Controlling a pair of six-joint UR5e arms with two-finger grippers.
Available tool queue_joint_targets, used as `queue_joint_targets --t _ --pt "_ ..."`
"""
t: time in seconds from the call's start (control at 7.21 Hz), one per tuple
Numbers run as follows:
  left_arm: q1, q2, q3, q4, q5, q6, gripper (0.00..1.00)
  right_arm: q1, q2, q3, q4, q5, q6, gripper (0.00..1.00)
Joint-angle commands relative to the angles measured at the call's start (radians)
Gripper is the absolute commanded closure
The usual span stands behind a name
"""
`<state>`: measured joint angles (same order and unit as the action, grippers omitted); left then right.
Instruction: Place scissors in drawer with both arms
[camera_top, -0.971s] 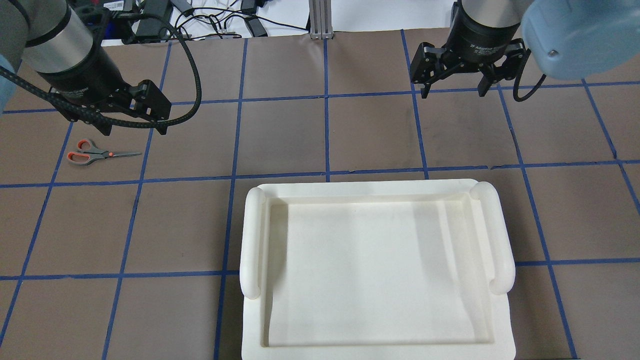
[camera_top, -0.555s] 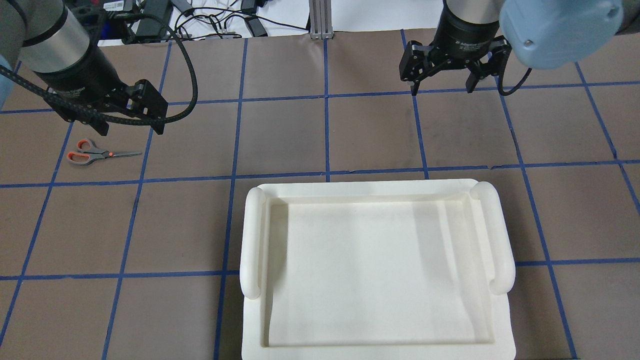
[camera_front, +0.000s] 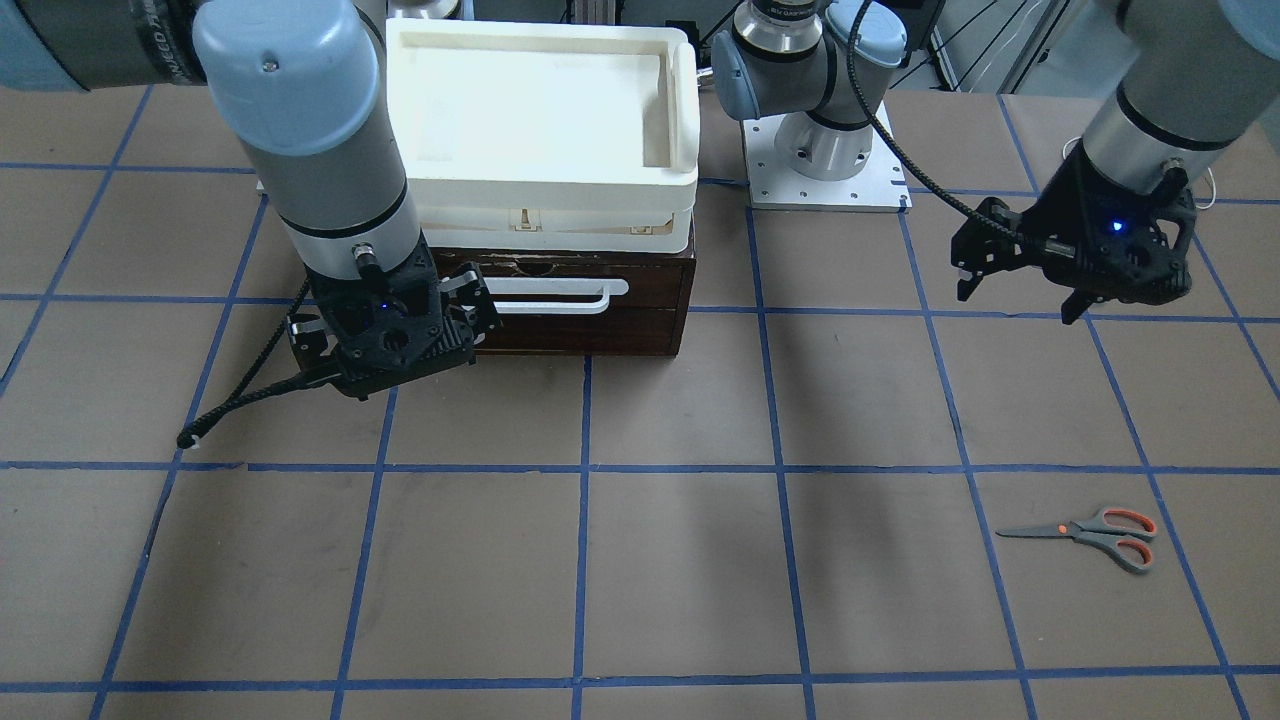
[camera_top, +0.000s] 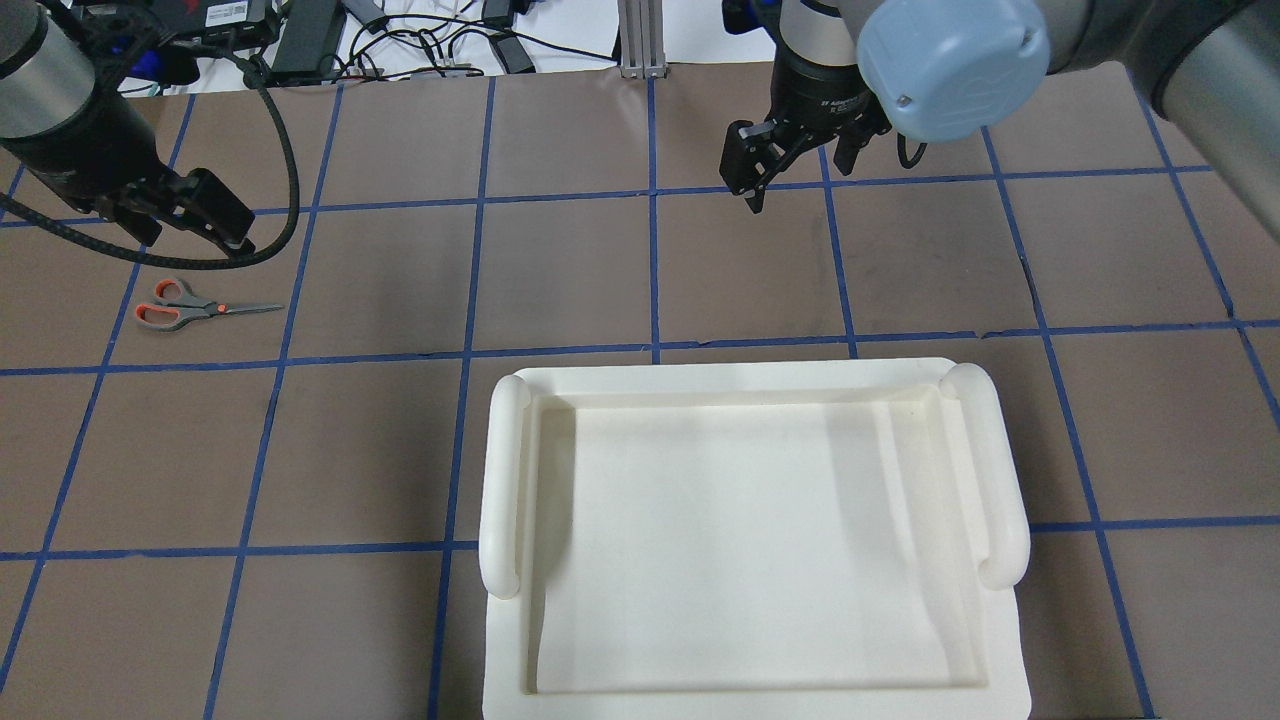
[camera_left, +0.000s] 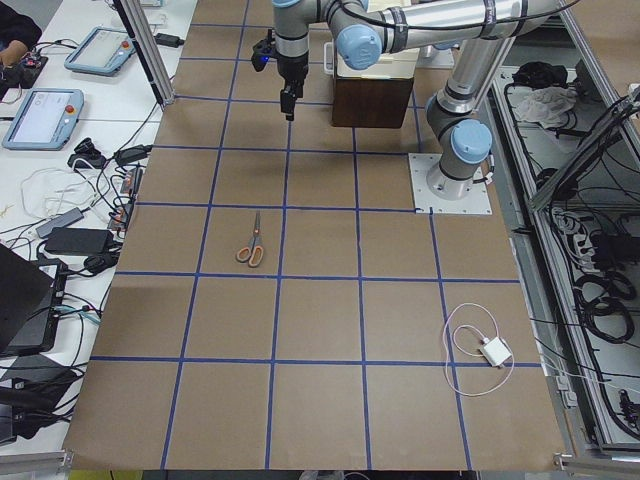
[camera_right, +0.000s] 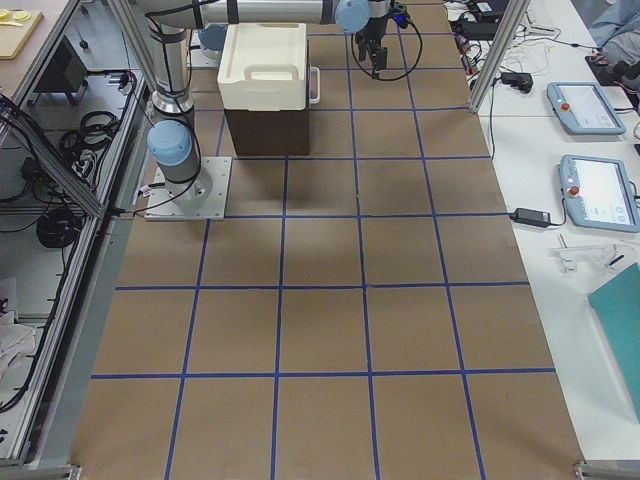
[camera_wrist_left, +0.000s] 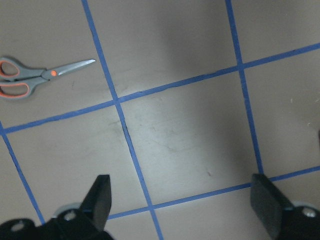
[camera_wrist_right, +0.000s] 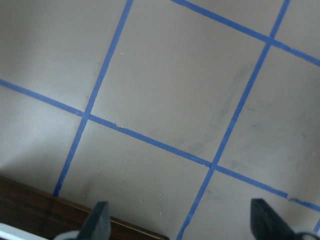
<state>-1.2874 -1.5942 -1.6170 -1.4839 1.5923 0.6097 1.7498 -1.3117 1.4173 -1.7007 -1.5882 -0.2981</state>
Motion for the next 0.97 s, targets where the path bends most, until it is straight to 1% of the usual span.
queue_joint_targets --t 0.0,0.14,0.28,0.42,0.55,0.69,0.83 --pt "0.078 -0.076 -0.001 0.055 -0.001 0.315 0.00 0.005 0.018 0.041 -0.008 0.005 -0.253 0.00" --pt "0.104 -0.133 -0.003 0.154 0.000 0.514 0.00 0.017 0.022 0.048 -0.008 0.042 -0.263 0.00" --pt "0.128 -0.194 -0.003 0.219 -0.002 0.636 0.00 0.022 0.028 0.055 -0.008 0.048 -0.280 0.00" --pt "0.141 -0.251 -0.003 0.288 0.000 0.783 0.00 0.020 0.046 0.069 -0.010 0.074 -0.327 0.00" --pt "0.158 -0.297 -0.003 0.347 0.000 0.973 0.00 0.022 0.051 0.072 -0.008 0.089 -0.410 0.00" --pt "0.184 -0.340 -0.001 0.379 -0.003 1.098 0.00 0.025 0.051 0.077 0.005 0.099 -0.558 0.00" --pt "0.197 -0.380 -0.001 0.437 -0.003 1.211 0.00 0.027 0.052 0.084 0.006 0.102 -0.679 0.00"
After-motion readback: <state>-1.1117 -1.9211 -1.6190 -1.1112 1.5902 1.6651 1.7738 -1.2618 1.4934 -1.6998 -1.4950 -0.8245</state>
